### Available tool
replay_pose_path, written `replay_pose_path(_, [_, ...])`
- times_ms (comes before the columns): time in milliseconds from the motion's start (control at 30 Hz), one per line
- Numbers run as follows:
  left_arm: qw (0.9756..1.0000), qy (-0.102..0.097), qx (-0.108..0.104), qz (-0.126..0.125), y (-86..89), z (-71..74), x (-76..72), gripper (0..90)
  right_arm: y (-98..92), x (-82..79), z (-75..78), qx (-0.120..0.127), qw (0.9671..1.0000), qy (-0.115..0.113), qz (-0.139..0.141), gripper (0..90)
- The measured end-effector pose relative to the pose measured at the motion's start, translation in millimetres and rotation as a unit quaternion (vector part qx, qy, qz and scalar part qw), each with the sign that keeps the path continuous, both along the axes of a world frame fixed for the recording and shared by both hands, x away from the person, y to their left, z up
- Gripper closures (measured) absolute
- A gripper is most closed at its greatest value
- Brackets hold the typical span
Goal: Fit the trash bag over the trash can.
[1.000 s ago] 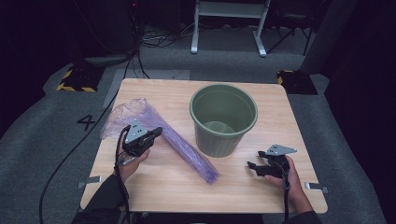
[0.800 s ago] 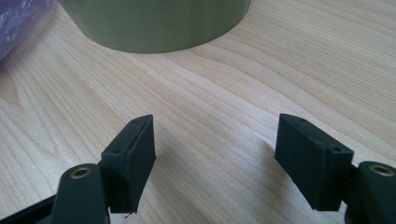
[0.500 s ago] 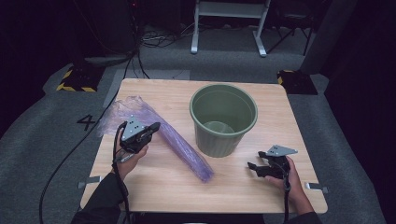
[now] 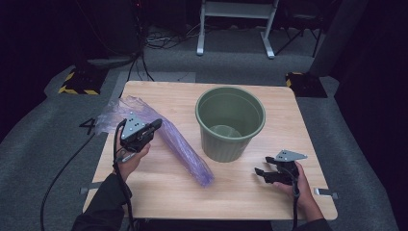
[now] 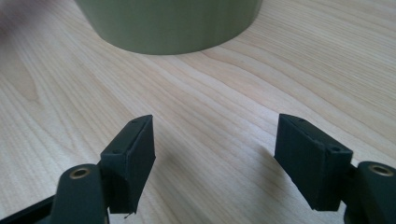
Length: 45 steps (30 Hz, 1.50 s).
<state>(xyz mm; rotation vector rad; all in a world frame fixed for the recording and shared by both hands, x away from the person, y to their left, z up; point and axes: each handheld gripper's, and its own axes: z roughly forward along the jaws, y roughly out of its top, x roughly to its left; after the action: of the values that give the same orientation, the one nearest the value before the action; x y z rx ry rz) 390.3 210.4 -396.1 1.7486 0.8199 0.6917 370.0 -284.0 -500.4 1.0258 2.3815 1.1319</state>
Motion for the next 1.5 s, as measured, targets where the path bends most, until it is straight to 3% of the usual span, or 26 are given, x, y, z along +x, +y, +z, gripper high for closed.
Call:
replay_pose_path(167, [0.9999,-0.014,0.006,0.002,-3.4,16.8,2.3,90.0,3.8,-0.6,-1.0,-0.005,1.0000,0.001,0.008,28.8])
replay_pose_path(600, [0.9987,-0.047,-0.018,0.006,-3.5,58.9,8.8,90.0,3.8,-0.5,-1.4,-0.005,0.9999,0.004,0.010,28.8])
replay_pose_path(767, [0.9979,-0.062,-0.016,0.005,-5.2,77.4,8.3,90.0,3.5,-0.4,-1.6,-0.005,0.9999,0.006,0.009,28.8])
replay_pose_path(1033, [0.9974,-0.070,-0.016,0.002,-9.2,91.7,11.2,90.0,3.7,-1.7,0.0,0.003,0.9999,0.005,0.012,28.9])
replay_pose_path(1167, [0.9970,-0.076,-0.018,0.002,-10.6,98.6,12.2,90.0,7.7,-6.9,9.8,0.003,0.9999,-0.008,0.011,28.8])
replay_pose_path(1500, [0.9954,-0.092,-0.023,-0.005,-15.2,122.9,13.7,90.0,25.7,-24.4,34.4,0.016,0.9978,-0.046,0.044,28.8])
